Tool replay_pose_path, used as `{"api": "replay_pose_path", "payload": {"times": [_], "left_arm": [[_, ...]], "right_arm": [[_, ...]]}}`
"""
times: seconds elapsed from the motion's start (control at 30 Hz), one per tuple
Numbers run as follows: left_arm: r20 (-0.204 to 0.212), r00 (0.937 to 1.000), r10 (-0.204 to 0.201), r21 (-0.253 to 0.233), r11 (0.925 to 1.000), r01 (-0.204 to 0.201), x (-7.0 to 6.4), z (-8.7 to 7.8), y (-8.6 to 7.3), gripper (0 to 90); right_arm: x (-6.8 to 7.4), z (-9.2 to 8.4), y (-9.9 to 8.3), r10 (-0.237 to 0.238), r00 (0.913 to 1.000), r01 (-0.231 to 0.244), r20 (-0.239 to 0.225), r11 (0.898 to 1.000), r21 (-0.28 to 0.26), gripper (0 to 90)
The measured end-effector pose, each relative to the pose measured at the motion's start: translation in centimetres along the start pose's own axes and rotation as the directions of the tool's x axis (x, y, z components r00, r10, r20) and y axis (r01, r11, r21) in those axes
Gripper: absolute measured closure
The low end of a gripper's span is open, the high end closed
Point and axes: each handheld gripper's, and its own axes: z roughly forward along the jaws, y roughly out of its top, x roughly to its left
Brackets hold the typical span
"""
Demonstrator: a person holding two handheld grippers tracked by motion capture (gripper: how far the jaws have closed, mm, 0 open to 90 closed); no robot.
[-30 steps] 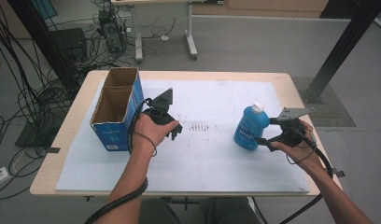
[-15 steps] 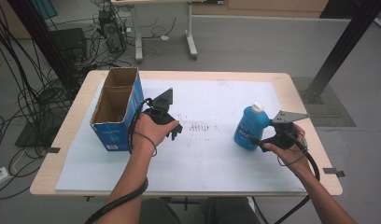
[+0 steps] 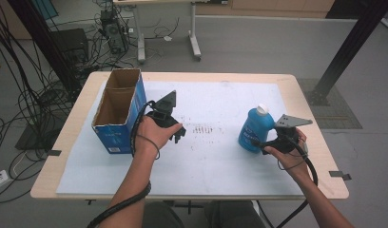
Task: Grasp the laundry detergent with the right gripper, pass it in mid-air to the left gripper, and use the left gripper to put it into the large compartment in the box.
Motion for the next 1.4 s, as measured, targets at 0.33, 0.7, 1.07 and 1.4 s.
{"api": "replay_pose_path", "payload": {"times": [0.33, 0.7, 1.07, 1.4], "left_arm": [[0.000, 1.0000, -0.003, -0.005, 1.0000, 0.003, 0.1, 0.1, 0.0, 5.6], [0.003, 1.0000, 0.001, -0.008, 1.0000, 0.000, -0.2, 0.1, 0.2, 5.6], [0.006, 1.0000, 0.003, -0.004, 1.0000, -0.003, -0.2, 0.2, 0.3, 5.6], [0.007, 1.0000, -0.003, -0.009, 1.0000, 0.003, -0.1, 0.1, 0.3, 5.5]], "right_arm": [[0.3, 0.5, -0.2, 0.006, 1.0000, -0.006, 0.005, 0.999, -0.036, 1.5], [0.3, 0.6, -0.7, 0.007, 0.9998, -0.006, 0.016, 0.998, -0.060, 1.2], [0.2, 0.7, -0.9, 0.004, 0.9998, -0.003, 0.020, 0.997, -0.074, 1.1], [0.2, 0.7, -1.0, 0.003, 0.9997, -0.001, 0.023, 0.996, -0.088, 1.0]]}}
